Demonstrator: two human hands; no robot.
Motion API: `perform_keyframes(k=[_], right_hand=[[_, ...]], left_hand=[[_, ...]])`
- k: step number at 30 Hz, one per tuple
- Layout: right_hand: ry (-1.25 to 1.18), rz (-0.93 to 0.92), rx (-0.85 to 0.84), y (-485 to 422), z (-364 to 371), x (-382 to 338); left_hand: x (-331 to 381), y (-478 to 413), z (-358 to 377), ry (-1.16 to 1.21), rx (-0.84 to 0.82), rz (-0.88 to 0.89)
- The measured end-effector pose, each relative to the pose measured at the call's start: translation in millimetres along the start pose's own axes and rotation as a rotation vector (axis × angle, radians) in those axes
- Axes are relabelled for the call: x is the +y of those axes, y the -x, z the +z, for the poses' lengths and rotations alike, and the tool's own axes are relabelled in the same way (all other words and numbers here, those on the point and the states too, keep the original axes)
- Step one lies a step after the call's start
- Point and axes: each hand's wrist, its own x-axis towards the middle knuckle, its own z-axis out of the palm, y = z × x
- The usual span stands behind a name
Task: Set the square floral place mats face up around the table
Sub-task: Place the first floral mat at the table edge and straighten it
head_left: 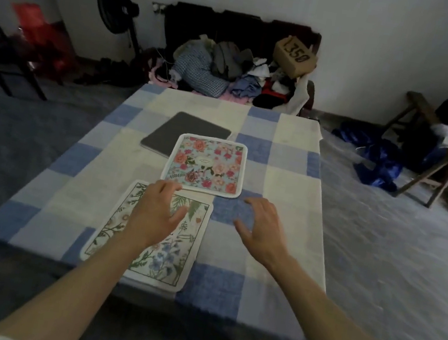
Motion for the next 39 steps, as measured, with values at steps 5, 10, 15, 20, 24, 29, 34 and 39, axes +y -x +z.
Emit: perform_keyframes(k=[5, 10, 15, 20, 24, 29, 34, 39], right_hand=[[0.019, -0.034, -0.003, 38.4, -14.6, -12.7], [0.132, 0.021, -0.058, 96.1, -36.3, -4.6], [0.156, 0.004, -0.111, 141.6, -59.4, 8.8], [0.052, 0.019, -0.053, 163.6, -73.6, 28.0], [-0.011, 0.068, -0.01, 170.3, -96.6, 59.7], [-0.042, 0.026, -0.02, 163.1, -146.9, 135.2], [-0.091, 0.017, -0.019, 153.9, -200.9, 209.7], [-0.12, -0.029, 0.036, 136.3, -233.6, 254.9]], left_hand=[[12.9, 44.9, -6.5, 0.035, 0.076, -0.015], [30.3, 111.2, 11.9, -0.02, 0.072, 0.02], [60.5, 159.8, 25.9, 0.017, 0.04, -0.015], [94.1, 173.9, 31.2, -0.036, 0.025, 0.007], [137.7, 163.1, 44.8, -0.087, 0.023, 0.012], [210.9, 137.7, 84.3, -0.095, 0.014, -0.049], [277.9, 124.4, 123.9, -0.106, 0.043, -0.138], [332.2, 104.2, 150.3, -0.162, 0.048, -0.112]])
